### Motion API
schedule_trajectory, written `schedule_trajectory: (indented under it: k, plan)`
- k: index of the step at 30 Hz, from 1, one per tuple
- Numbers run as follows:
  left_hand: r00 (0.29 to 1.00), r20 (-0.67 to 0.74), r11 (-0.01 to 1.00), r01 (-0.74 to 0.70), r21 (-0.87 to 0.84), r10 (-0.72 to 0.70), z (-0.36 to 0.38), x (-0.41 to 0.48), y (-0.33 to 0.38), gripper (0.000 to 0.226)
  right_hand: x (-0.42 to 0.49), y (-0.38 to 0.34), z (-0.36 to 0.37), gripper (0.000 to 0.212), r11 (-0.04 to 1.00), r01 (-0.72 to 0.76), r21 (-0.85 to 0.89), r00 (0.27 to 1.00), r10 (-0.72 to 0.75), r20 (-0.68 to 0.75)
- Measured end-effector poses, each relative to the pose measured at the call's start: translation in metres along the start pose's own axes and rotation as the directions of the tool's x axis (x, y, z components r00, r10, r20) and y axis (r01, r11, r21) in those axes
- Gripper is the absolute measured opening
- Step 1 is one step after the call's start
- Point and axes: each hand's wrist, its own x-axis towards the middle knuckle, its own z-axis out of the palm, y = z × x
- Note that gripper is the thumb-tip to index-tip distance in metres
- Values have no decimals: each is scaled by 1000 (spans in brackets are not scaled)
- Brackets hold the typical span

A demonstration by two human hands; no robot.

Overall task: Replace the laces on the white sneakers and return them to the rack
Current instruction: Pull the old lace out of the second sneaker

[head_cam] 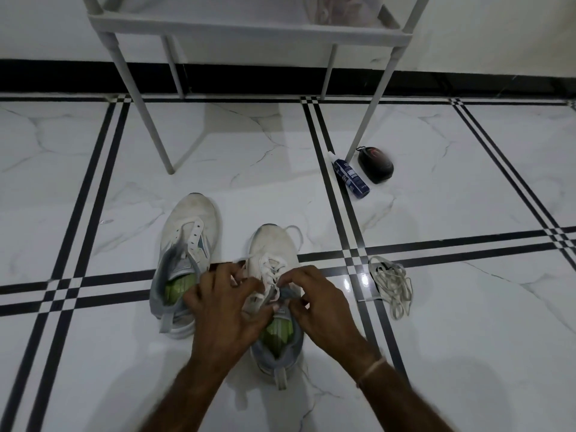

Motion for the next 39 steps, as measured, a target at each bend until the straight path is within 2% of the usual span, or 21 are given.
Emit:
schedule_trajectory:
  k: [2,6,10,12,13,15,16,17,18,19,21,23,26,28,29,31,32,33,34,37,39]
  plan:
    - [995,31,984,98,-151,-94,-2,1,0,39,1,-2,2,27,998,33,-52,999,-33,5]
    - [975,75,854,220,-471,-210,-4,1,12,39,4,-5,6,25,989,74,-127,997,-70,36]
    - [972,99,811,233,-536,-214,3,-6,13,19,9,-9,11,13,994,52,-95,998,-50,24]
    - [968,128,776,251,-578,-218,6,-5,9,16,12,-5,16,9,998,-1,56,1000,1,4]
    - [959,151,742,282,-608,-241,6,-4,8,15,13,-3,15,10,967,-62,247,998,63,1]
    - [928,190,661,362,-657,-320,7,-2,6,14,11,-5,4,14,699,-231,676,968,232,91]
    - [905,222,599,409,-688,-362,7,-1,3,14,9,-6,-1,14,537,-293,791,945,289,153]
    - [878,268,526,456,-718,-396,8,-1,2,12,6,-8,-4,14,470,-316,824,931,318,176]
    - [853,313,452,494,-742,-418,7,-1,2,9,4,-8,-4,15,486,-319,814,929,329,168]
    - [832,351,397,524,-754,-430,7,-1,3,6,4,-7,-3,17,569,-289,770,943,306,128]
    - [811,391,348,552,-757,-435,6,-1,4,4,7,-6,-1,16,794,-184,579,983,165,86]
    - [796,430,310,575,-758,-427,2,0,6,4,13,-6,0,19,939,-88,331,992,51,119]
    - [773,483,262,608,-750,-411,-1,0,6,6,16,-8,3,12,993,-16,120,987,-4,162]
    - [782,489,264,602,-754,-387,-4,0,7,6,14,-11,7,10,970,-73,231,992,48,115]
    - [783,490,263,601,-755,-382,-3,0,7,5,15,-13,4,13,896,-159,415,987,130,96]
    - [780,494,256,604,-755,-385,-2,1,6,5,20,-19,-7,18,509,-333,794,920,358,156]
    - [776,498,251,608,-753,-388,-2,0,6,5,22,-20,-12,20,322,-364,874,880,428,208]
    - [773,502,247,612,-751,-388,-2,0,7,5,21,-19,-16,20,256,-369,893,861,456,225]
    - [771,505,243,614,-751,-388,-3,0,7,5,21,-19,-19,19,326,-365,872,879,430,206]
    - [770,507,231,614,-755,-388,-6,1,8,5,20,-14,-15,11,864,-147,481,988,108,109]
    - [781,500,250,604,-757,-374,-5,4,9,6,19,-8,-4,17,982,-14,188,987,-17,161]
